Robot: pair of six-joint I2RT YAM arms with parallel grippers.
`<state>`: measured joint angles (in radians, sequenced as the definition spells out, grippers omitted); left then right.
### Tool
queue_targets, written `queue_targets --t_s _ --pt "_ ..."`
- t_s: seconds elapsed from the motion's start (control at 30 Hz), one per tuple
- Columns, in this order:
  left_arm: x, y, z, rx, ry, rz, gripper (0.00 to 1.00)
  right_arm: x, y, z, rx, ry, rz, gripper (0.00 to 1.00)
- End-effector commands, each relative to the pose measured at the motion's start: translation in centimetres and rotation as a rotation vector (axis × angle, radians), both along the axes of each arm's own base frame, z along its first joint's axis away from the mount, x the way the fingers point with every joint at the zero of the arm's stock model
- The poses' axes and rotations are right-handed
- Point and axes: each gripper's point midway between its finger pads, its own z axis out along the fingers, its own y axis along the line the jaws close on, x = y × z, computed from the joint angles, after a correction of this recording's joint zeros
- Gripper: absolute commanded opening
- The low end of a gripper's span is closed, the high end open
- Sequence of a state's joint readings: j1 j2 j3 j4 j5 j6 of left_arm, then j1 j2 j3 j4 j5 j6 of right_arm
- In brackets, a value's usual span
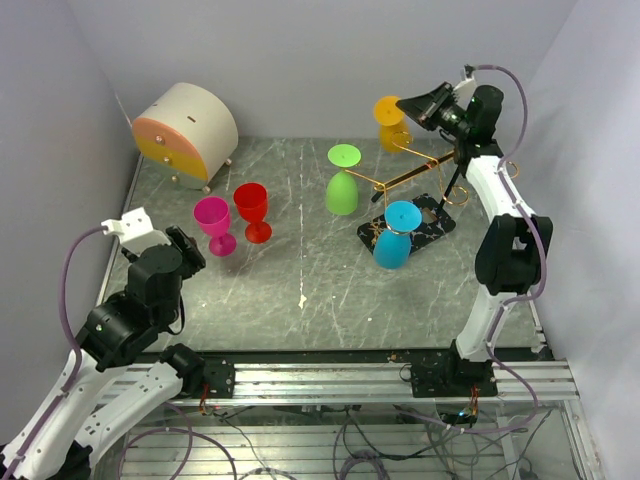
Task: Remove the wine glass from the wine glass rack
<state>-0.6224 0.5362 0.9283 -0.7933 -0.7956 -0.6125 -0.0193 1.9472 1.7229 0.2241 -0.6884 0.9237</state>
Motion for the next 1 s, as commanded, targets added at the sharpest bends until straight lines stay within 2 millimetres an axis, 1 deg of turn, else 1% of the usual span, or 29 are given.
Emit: queue_targets --t_s 0.0,0.07,0.13,0.17,0.23,0.27,0.3,0.33,0.37,0.4,0.47,0.53,0.57,0.67,0.7,0.83,0.9,0.97 --pt "0.6 -0.6 0.5 -0.013 -0.021 -0.016 0.67 -3.6 5.0 8.1 -0.052 -0.318 0.171 0.0" --pt "0.7 -0.9 0.6 -0.016 -0.027 -0.036 0.69 -5.5 7.0 9.9 -0.117 -0.413 0.197 0.0" --pt "0.9 -1.5 0.7 -0.025 -0.036 -0.065 0.7 -8.2 9.5 11.6 -0.2 -0.517 0.243 0.0" --pt "0.9 -1.7 0.8 -0.035 -0.043 -0.075 0.7 -9.6 11.0 12.1 -0.252 -0.561 0.265 0.0" --pt "1.0 -2.6 1.1 -0.085 -0.061 -0.106 0.72 -13.3 14.2 12.9 -0.381 -0.673 0.309 0.0" --pt "1.0 -3.2 1.6 -0.112 -0.076 -0.136 0.72 -15.5 15.4 13.6 -0.445 -0.729 0.309 0.0" --pt "1.0 -3.8 2.2 -0.144 -0.09 -0.162 0.72 -17.0 16.4 13.4 -0.543 -0.788 0.295 0.0" --pt "0.9 -4.3 3.4 -0.182 -0.11 -0.183 0.73 -20.1 18.7 13.5 -0.584 -0.849 0.329 0.0" --pt "0.7 -4.8 4.3 -0.213 -0.122 -0.203 0.74 -21.4 18.9 13.4 -0.632 -0.885 0.313 0.0" --pt "0.5 -5.2 5.5 -0.253 -0.134 -0.223 0.75 -23.9 20.0 13.6 -0.653 -0.94 0.323 0.0" --pt "0.2 -6.0 7.4 -0.315 -0.138 -0.257 0.78 -27.1 20.2 13.6 -0.679 -1.012 0.304 0.0" --pt "-0.2 -7.3 8.7 -0.379 -0.124 -0.303 0.81 -30.1 20.3 12.8 -0.677 -1.069 0.32 0.0" --pt "-0.4 -7.9 9.3 -0.417 -0.117 -0.33 0.82 -31.4 20.4 11.6 -0.685 -1.086 0.343 0.0" --pt "-1.4 -10.1 10.6 -0.537 -0.097 -0.424 0.82 -34.7 20.7 9.1 -0.709 -1.143 0.394 0.0" --pt "-1.8 -10.7 11.0 -0.58 -0.091 -0.452 0.83 -35.5 20.6 8.5 -0.728 -1.153 0.381 0.0" --pt "-3.4 -13.7 11.0 -0.747 -0.048 -0.588 0.86 -37.8 21.8 5.7 -0.815 -1.205 0.33 0.0" --pt "-4.0 -15.0 10.3 -0.82 0.008 -0.633 0.88 -38.7 22.4 4.2 -0.842 -1.228 0.303 0.0" --pt "-4.5 -15.8 9.2 -0.857 0.076 -0.649 0.88 -39.2 22.7 2.5 -0.875 -1.229 0.277 0.0"
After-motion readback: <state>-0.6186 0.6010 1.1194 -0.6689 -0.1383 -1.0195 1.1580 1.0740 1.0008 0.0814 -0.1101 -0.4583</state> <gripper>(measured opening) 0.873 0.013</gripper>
